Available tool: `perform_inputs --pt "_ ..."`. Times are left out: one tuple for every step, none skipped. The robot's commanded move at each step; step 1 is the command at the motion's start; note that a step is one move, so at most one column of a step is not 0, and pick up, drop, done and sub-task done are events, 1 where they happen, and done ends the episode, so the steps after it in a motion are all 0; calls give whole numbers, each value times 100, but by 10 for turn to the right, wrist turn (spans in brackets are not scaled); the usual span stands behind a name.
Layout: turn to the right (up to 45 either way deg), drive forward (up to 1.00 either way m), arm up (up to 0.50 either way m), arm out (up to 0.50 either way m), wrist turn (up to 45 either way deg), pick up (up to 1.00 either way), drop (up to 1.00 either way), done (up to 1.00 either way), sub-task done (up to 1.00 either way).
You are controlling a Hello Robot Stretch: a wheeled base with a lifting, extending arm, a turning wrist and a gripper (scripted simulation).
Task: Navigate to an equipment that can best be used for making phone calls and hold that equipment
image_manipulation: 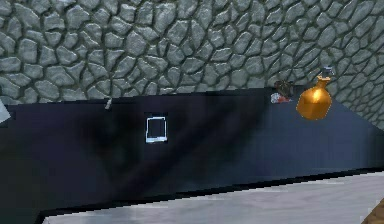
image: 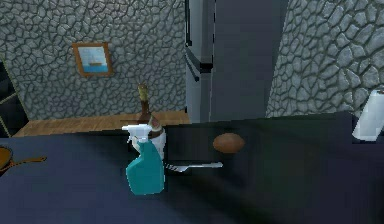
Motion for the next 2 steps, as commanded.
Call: perform_inputs --pt "0 0 38 0 0 0 0 0 0" --pt "0 0 0 32 0 0 0 0 0"
